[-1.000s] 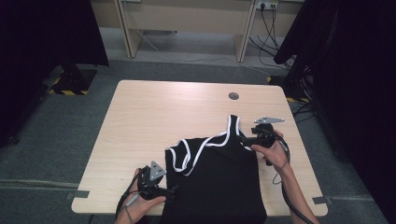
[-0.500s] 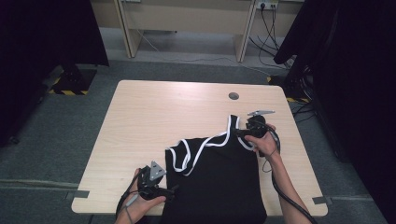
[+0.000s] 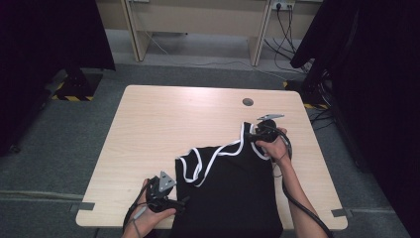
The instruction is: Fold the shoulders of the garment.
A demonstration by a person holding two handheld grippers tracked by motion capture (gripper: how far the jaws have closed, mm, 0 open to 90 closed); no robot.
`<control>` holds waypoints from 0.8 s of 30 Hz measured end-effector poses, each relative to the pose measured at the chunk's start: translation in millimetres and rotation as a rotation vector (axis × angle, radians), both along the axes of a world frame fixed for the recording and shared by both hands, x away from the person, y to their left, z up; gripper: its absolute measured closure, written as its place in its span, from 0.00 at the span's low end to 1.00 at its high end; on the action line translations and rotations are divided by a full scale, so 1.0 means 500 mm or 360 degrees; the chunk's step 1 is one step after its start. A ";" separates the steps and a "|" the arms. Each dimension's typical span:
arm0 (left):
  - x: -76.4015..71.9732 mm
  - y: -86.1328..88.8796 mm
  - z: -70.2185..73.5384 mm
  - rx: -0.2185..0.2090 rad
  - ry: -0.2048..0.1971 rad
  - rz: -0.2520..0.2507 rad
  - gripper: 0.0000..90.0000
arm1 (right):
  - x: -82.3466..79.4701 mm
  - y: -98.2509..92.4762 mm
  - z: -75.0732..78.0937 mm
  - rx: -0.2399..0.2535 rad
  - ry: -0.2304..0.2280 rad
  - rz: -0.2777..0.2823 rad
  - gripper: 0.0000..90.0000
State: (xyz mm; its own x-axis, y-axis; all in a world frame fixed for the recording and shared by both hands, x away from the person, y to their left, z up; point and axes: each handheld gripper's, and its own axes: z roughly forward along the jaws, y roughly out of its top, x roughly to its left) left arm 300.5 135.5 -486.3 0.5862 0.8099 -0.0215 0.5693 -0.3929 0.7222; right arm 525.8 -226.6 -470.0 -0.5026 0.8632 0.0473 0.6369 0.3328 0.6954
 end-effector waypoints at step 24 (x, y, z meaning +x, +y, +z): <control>0.000 0.000 0.000 -0.0004 -0.0001 0.0002 0.00 | -0.078 0.000 0.063 0.0179 -0.0266 0.0223 0.95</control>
